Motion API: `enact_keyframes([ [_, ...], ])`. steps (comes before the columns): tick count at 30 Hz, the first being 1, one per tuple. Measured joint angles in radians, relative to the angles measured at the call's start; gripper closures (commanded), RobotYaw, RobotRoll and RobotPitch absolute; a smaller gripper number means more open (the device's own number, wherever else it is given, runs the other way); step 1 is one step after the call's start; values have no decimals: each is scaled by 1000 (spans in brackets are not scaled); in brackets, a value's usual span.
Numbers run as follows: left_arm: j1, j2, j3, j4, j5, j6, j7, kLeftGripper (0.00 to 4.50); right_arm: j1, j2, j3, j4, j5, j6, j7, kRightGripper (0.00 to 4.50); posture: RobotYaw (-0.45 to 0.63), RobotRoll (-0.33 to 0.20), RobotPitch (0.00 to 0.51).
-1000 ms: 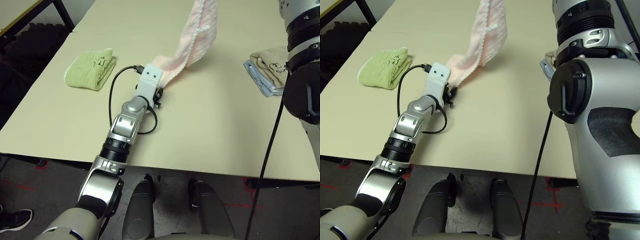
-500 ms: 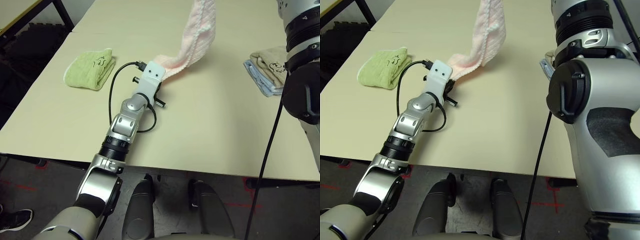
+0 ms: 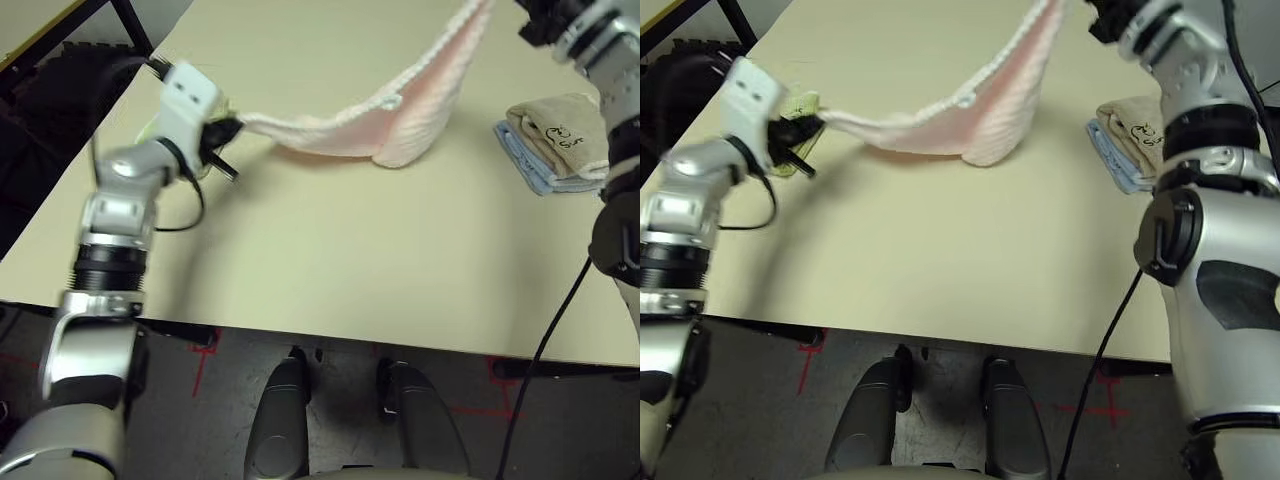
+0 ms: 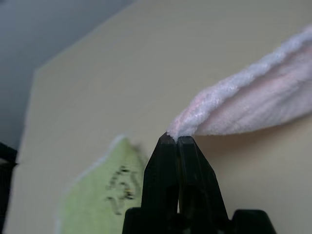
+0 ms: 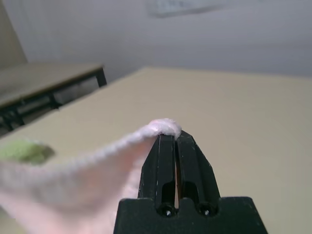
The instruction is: Fold the towel and set it aside.
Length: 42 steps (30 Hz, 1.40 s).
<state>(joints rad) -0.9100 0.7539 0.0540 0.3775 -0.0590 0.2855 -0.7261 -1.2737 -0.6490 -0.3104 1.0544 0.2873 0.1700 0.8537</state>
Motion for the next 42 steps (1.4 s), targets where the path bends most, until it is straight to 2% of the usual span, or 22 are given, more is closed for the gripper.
enact_keyframes([
  [5, -49, 45, 1, 61, 1, 22, -50, 4460, 52, -63, 23, 1, -15, -6, 64, 4500, 28, 0, 239],
  [8, -80, 47, 1, 100, -3, 55, -56, 4460, 63, -74, 60, 6, -38, 14, 103, 4500, 25, 0, 242],
  [11, -112, 29, 1, 169, -15, 83, -49, 4460, 62, -58, 86, 39, -69, 17, 73, 4500, 20, 0, 246],
  [13, -164, -9, 2, 273, -14, 57, 4, 4460, 43, -29, 99, 78, -90, 3, 0, 4500, 14, 0, 247],
  [21, -419, -116, 11, 700, 14, -278, 283, 4460, -58, 74, 76, 191, -112, -186, -314, 4500, 15, 0, 259],
  [26, -489, -142, 35, 804, 12, -463, 328, 4460, -93, 93, 17, 210, -101, -344, -419, 4500, 14, 0, 265],
  [31, -463, -134, 55, 815, 5, -499, 296, 4460, -83, 93, 7, 210, -99, -390, -367, 4500, 5, 0, 272],
  [37, -275, -69, 26, 784, 9, -312, 70, 4460, 40, 70, 77, 211, -150, -373, -96, 4500, 10, 0, 274],
  [42, -197, 3, -34, 679, 27, -152, -119, 4460, 104, 4, 166, 207, -212, -313, 131, 4500, 2, 0, 271],
])
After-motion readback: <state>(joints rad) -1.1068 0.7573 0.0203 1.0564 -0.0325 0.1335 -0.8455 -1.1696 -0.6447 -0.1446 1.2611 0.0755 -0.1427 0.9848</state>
